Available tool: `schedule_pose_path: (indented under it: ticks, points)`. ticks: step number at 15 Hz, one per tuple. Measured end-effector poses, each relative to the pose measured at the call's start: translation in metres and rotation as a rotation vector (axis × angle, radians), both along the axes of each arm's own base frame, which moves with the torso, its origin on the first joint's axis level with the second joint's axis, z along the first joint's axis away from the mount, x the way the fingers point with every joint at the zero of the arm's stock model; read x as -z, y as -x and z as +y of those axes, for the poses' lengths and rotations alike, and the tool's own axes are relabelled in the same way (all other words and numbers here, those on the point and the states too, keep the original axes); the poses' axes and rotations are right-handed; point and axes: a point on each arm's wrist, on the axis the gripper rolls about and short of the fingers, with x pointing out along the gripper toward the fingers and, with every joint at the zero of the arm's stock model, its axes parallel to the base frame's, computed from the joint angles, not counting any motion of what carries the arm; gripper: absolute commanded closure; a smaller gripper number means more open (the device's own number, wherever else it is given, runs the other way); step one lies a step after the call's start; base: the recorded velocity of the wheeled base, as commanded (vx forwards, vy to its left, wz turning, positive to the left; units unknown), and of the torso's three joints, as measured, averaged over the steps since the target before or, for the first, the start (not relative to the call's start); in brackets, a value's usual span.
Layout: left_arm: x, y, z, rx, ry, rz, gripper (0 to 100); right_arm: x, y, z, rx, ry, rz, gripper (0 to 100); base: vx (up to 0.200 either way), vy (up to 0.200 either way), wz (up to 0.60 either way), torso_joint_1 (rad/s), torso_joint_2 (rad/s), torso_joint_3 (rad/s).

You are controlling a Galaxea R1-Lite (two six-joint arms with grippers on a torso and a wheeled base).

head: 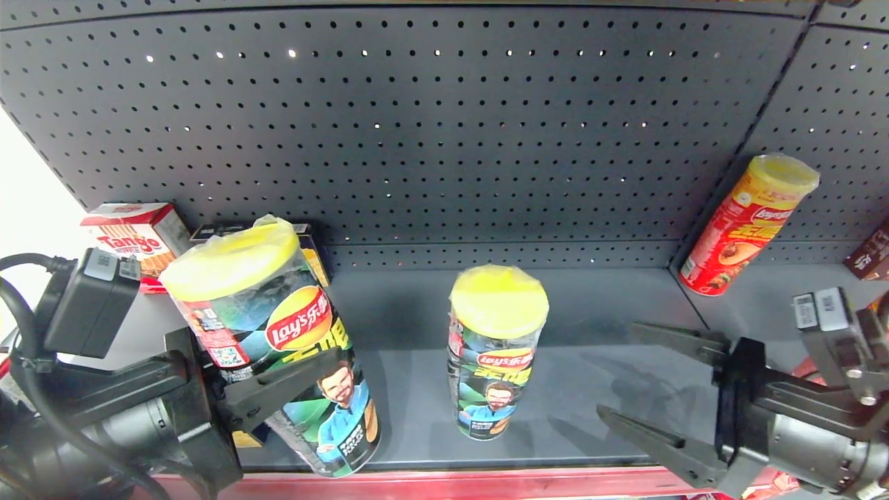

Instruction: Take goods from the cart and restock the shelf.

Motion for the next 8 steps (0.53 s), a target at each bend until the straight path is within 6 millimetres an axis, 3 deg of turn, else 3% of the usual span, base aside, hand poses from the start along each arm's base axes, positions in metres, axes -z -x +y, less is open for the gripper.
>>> schedule_pose_path:
  ticks: [4,8]
  points:
    - [-0.001,0.003,0.002,-0.002,0.004,-0.007,100,-0.005,0.037,-0.031,0.176,0.001,0.002,0,0.000,0.000,0.00,0.000,0.00,0.000]
    - [0.014,0.016,0.007,0.003,-0.017,0.031,100,0.016,0.090,-0.069,0.335,0.058,0.095,0,0.000,0.000,0.00,0.000,0.00,0.000]
